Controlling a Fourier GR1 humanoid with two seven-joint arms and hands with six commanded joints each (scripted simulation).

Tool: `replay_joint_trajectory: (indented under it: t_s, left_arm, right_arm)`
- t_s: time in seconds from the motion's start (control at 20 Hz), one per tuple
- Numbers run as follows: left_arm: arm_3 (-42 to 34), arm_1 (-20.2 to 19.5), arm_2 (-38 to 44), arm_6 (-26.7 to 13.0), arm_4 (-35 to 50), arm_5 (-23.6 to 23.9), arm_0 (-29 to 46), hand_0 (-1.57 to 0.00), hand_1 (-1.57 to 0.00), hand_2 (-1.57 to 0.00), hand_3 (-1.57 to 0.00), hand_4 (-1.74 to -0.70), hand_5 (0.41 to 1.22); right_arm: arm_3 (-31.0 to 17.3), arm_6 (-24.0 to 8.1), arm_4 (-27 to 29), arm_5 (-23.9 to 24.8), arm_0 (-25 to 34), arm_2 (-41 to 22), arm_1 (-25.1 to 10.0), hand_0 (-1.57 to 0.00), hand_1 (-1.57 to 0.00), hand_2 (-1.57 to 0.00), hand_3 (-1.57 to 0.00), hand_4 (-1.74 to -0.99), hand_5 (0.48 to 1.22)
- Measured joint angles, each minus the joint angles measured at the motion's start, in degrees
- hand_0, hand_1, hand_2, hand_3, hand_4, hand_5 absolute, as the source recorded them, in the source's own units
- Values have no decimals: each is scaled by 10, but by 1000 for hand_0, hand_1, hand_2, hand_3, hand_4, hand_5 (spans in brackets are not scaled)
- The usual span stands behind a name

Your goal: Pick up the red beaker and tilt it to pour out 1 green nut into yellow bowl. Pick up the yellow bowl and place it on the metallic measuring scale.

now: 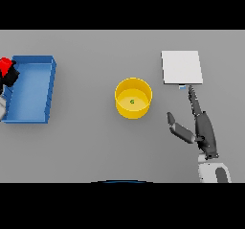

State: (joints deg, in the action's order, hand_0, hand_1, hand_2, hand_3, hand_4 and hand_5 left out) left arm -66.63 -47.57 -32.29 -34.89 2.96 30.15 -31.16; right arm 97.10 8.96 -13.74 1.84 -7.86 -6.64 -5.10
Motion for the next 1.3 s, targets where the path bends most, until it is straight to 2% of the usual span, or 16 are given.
replay_joint_trajectory:
  t_s: [0.05, 0.1, 0.15, 0.2, 0.25, 0.3, 0.4, 0.55, 0.65, 0.7, 0.9, 1.0, 1.1, 1.25, 1.3]
  left_arm:
    - [-8, -8, -11, 2, 3, -7, -1, -1571, -1571, -1571, -1503, -1530, 865]
    - [-9, -13, -24, -1, 13, -20, -3, -1564, -1449, -1432, -1362, -1374, 830]
    - [-12, -15, -24, 2, 13, -28, -3, -1457, -1180, -1187, -1129, -1229, 803]
    - [-28, -25, -23, 11, 34, -64, 4, -1166, -944, -959, -903, -1120, 778]
    - [-44, -32, -25, 1, 52, -95, 5, -932, -755, -767, -722, -1034, 758]
    - [-48, -40, -29, 0, 62, -109, 5, -746, -604, -613, -577, -968, 740]
    - [-66, -58, -34, 1, 80, -138, 5, -477, -386, -392, -369, -878, 710]
    - [-67, -64, -35, 0, 102, -159, 2, -244, -197, -200, -189, -815, 684]
    - [-68, -58, -40, 0, 100, -153, 3, -156, -126, -128, -120, -797, 678]
    - [-70, -60, -34, 14, 103, -149, 6, -124, -100, -102, -96, -791, 674]
    - [-63, -49, -21, 30, 105, -131, -8, -50, -41, -41, -39, -786, 671]
    - [-57, -47, -24, 39, 100, -128, -4, -32, -26, -26, -24, -780, 679]
    - [-49, -41, -22, 48, 102, -127, -4, -20, -16, -16, -15, -779, 693]
    - [-58, -37, -24, 39, 105, -126, -7, -10, -8, -8, -7, -790, 707]
    - [-63, -38, -25, 39, 106, -127, -7, -8, -6, -6, -6, -792, 709]
  right_arm:
    - [-8, -3, -2, 2, 9, 3, -2, 1, 1, 1, 1, -1197, 664]
    - [-5, -4, -4, 3, 4, 1, -1, 1, 1, 1, 1, -1192, 663]
    - [-4, -5, -4, 3, 4, 1, 0, 1, 1, 1, 1, -1188, 663]
    - [-2, 0, 0, 2, 2, -1, 3, 1, 1, 1, 1, -1187, 664]
    - [3, 5, -6, 4, -4, -5, 3, 1, 1, 1, 1, -1185, 665]
    - [3, 2, -7, 5, -4, -5, 4, 1, 1, 1, 1, -1181, 665]
    - [8, 0, -12, 5, -13, -10, 6, 1, 1, 1, 1, -1184, 667]
    - [17, -3, -9, 3, -15, -11, 7, 1, 1, 1, 1, -1187, 666]
    - [10, -18, -11, 3, -8, -8, 2, 1, 1, 1, 1, -1187, 663]
    - [5, -24, -12, 4, -6, -8, 5, 1, 1, 1, 1, -1193, 660]
    - [6, -30, -45, 17, -1, -17, -2, 1, 1, 1, 1, -1198, 662]
    - [4, -34, -48, 3, 17, -25, -8, 1, 1, 1, 1, -1162, 694]
    - [0, -12, -57, -26, 33, -36, -35, 1, 1, 1, 1, -1202, 709]
    - [-6, -26, -79, -61, 79, -50, -71, 1, 1, 1, 1, -1255, 700]
    - [-6, -43, -97, -72, 97, -63, -80, 1, 1, 1, 1, -1268, 691]
